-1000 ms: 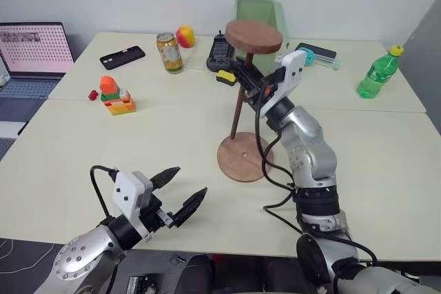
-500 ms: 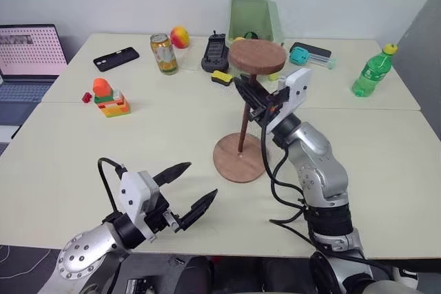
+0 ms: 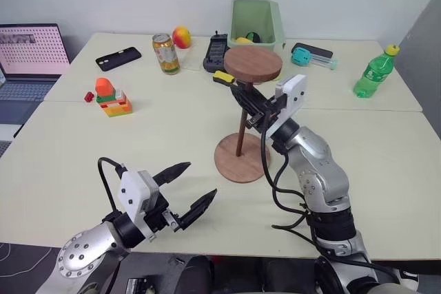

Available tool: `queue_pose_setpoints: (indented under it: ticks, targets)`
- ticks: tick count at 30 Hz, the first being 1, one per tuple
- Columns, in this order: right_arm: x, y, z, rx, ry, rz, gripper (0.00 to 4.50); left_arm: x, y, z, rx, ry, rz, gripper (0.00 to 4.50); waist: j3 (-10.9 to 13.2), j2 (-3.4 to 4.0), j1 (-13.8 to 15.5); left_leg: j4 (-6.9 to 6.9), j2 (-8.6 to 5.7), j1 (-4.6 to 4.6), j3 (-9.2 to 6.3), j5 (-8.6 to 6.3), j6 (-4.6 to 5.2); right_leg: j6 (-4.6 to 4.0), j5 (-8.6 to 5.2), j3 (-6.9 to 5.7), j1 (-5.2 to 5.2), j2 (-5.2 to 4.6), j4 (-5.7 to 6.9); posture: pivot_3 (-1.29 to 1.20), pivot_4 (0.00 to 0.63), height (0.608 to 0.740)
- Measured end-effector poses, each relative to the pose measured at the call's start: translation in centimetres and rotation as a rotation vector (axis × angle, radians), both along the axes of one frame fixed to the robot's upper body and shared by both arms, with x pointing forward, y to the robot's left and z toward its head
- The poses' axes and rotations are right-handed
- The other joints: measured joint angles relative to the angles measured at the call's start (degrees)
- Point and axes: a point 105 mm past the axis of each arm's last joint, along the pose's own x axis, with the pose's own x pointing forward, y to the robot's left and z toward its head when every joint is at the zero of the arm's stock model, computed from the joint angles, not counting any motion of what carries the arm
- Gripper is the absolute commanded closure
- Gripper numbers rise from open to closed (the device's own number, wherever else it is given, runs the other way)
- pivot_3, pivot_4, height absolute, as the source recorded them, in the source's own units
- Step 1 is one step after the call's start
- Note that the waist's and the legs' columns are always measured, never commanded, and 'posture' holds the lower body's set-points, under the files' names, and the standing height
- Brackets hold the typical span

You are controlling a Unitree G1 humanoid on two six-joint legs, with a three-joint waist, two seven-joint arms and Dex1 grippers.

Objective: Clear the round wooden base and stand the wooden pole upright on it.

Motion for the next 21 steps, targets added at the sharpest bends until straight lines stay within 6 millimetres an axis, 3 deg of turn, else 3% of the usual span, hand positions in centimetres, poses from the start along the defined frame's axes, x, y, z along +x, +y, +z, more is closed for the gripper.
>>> queue_pose_setpoints:
  ticks: [10,21]
  targets:
    - [-0.3,-0.3,-0.2,-0.020,-0.011,-0.005,4.22,0.2,0.1,0.0,0.001,-0.010,-0.009,0.00,-0.05,-0.02,0.01,0.00,0.01,0.04,-0.01,0.00,0.00,0.00,0.00,0.00,0.04,0.00,0.00,0.00,0.150,0.740]
    - [-0.8,1.4,-0.6,-0.015,-0.004,0.037,4.22,0.3,0.3,-0.1,-0.001,-0.012,-0.005,0.00,-0.06,-0.01,-0.07,-0.02,0.04,0.07,0.02,0.00,0.00,0.00,0.00,0.01,0.03,0.01,0.00,0.00,0.150,0.740]
